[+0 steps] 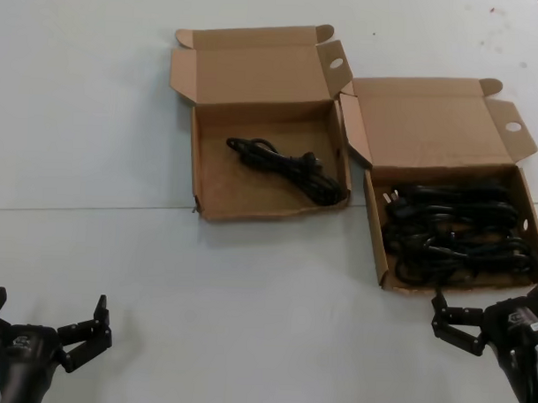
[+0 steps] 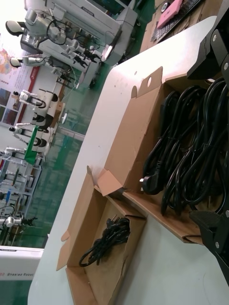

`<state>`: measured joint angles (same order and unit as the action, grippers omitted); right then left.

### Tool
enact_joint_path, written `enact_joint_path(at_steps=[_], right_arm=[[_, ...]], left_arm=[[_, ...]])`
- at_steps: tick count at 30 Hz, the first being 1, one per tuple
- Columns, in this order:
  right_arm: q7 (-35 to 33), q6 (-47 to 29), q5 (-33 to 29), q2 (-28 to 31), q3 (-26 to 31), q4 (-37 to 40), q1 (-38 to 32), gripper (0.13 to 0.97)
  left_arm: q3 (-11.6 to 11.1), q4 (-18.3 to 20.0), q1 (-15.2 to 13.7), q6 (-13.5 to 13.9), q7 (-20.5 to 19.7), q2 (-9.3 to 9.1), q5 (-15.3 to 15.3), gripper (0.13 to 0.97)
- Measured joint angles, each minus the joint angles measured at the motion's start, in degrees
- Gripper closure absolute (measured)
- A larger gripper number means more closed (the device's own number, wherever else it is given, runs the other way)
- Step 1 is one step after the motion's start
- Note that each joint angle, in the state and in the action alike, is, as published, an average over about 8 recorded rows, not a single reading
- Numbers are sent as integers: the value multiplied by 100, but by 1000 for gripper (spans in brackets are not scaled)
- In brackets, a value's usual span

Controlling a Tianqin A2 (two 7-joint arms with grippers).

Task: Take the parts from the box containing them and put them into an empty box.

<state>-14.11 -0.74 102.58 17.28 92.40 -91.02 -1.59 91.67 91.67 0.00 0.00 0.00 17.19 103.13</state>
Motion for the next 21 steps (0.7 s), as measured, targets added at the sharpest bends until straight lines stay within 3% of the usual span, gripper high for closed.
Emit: enact_joint_path(at_steps=[21], right_arm=[[0, 0, 0, 0, 0, 0, 0, 129]], left_arm=[[0, 0, 0, 0, 0, 0, 0, 132]])
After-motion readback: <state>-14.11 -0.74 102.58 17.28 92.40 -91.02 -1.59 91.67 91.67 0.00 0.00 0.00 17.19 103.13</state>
